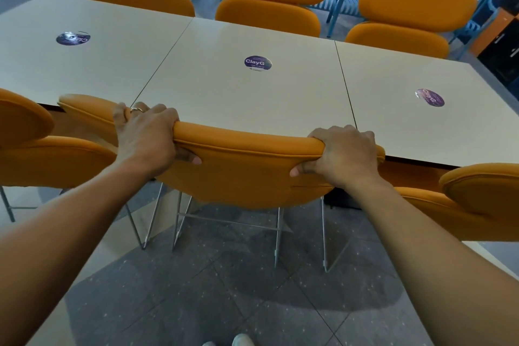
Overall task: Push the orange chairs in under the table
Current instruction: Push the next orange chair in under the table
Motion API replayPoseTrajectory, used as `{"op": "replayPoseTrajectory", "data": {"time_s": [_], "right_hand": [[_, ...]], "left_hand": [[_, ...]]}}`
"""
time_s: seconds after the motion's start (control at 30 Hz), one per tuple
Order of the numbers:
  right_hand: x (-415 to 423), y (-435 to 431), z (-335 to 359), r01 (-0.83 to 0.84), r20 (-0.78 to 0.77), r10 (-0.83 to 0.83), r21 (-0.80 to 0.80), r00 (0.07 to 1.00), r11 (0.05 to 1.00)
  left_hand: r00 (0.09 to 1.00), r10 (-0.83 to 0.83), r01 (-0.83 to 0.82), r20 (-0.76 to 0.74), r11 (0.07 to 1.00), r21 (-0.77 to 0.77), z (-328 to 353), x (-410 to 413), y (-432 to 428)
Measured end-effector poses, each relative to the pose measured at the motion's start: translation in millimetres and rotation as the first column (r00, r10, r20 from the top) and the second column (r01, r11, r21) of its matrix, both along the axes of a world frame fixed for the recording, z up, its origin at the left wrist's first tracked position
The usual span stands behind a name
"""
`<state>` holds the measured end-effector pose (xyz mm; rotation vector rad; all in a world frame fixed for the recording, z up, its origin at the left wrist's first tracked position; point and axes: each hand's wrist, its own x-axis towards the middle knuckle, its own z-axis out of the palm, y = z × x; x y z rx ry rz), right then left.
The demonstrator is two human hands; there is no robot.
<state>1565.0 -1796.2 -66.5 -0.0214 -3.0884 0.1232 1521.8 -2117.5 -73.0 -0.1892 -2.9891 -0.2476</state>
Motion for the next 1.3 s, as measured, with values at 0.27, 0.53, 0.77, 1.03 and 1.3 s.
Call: {"op": "replayPoseTrajectory", "data": {"time_s": [0.27,0.53,0.77,1.03,1.3], "right_hand": [[6,12,4,0.014,0.015,-0.014,-0.02,1.0,1.0],[7,7,2,0.032,0.005,-0.032,-0.027,0.999,0.999],[16,5,3,0.012,-0.003,-0.012,-0.037,1.0,0.999],[24,-16,12,-0.152,-0.043,0.146,-0.237,0.988,0.959],[37,-73,30,-0.423,-0.176,0.386,-0.429,0.906,0.798]], "left_hand": [[0.999,-0.005,0.006,-0.046,1.0,0.007,-7,11,11],[1.0,0.0,0.001,0.03,1.0,-0.025,-2,7,9],[0.999,-0.008,0.007,0.031,0.999,0.046,0,24,8],[0.999,0.024,-0.008,-0.049,0.956,0.293,13,59,9],[0.984,0.172,-0.143,-0.046,0.919,0.368,23,98,-15]]}}
